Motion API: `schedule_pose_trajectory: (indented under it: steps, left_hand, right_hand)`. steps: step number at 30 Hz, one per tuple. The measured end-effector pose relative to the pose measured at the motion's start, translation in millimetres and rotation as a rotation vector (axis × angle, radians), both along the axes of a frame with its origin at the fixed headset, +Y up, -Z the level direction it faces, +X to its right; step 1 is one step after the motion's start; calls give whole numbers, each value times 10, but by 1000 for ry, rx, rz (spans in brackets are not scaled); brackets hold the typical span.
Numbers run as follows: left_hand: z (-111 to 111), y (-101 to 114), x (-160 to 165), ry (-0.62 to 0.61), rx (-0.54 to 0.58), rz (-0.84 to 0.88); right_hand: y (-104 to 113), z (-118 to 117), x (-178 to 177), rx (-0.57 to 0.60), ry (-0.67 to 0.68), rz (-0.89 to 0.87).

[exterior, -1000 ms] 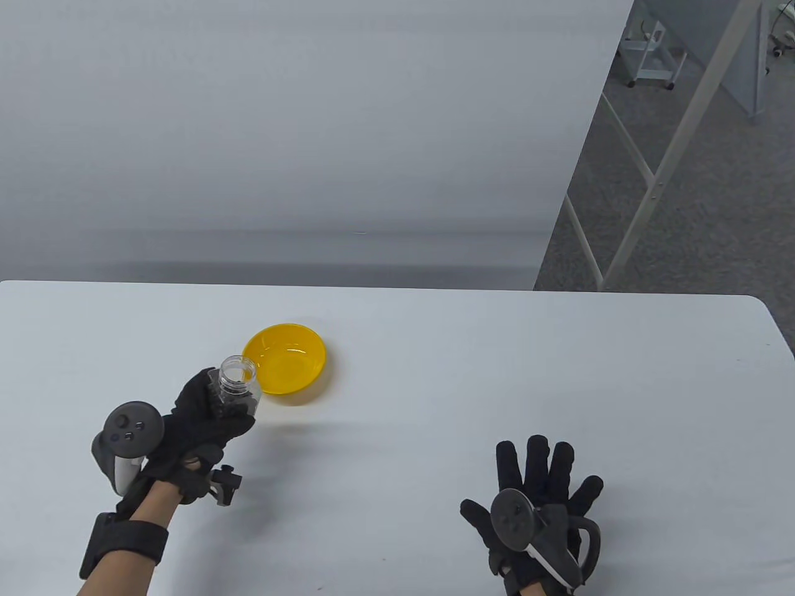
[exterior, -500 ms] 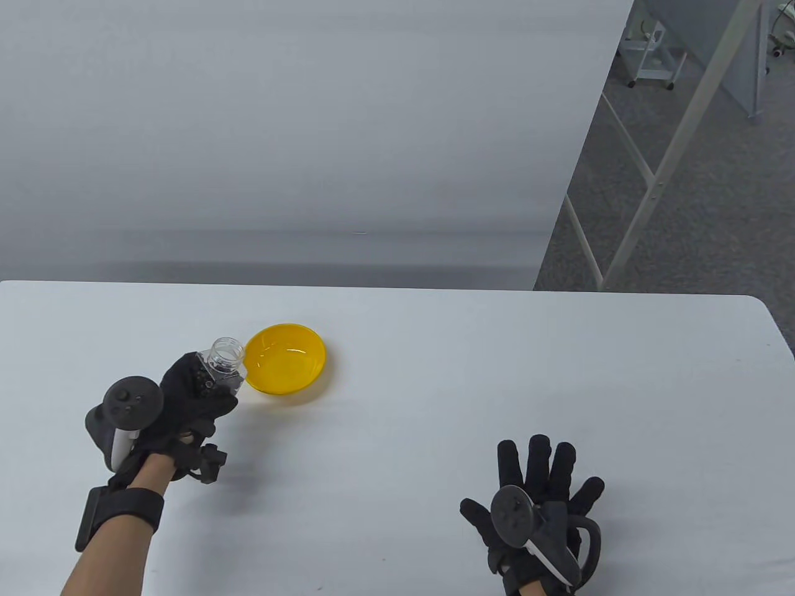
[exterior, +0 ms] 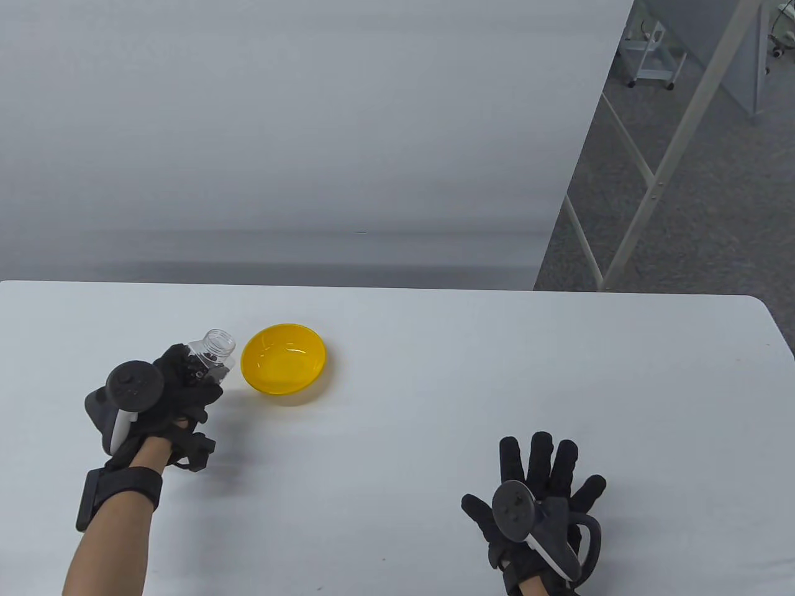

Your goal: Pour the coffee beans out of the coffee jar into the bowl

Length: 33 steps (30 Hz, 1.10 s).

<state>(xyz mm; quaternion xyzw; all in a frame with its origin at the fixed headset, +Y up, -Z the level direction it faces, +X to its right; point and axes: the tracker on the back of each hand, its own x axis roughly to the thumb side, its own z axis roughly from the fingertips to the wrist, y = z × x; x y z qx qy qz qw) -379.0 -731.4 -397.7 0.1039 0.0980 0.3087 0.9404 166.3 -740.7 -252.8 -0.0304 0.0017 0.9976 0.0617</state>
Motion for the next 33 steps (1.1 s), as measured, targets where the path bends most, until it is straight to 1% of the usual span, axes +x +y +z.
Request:
schedule_pose_trajectory:
  steps: [5, 9, 16, 25, 33]
  left_hand:
    - [-96, 11, -14, 18, -29, -108]
    - [-168, 23, -19, 36, -42, -144]
    - [-292, 43, 29, 28, -65, -261]
    - [-370, -24, 171, 4, -77, -399]
    - [-385, -4, 327, -36, -63, -547]
  right_hand:
    - [-6, -22, -12, 9, 13, -12]
    - [1, -29, -17, 8, 15, 0]
    - [3, -45, 6, 5, -4, -4]
    - [3, -50, -7, 6, -1, 6]
    - [-1, -56, -22, 3, 3, 13]
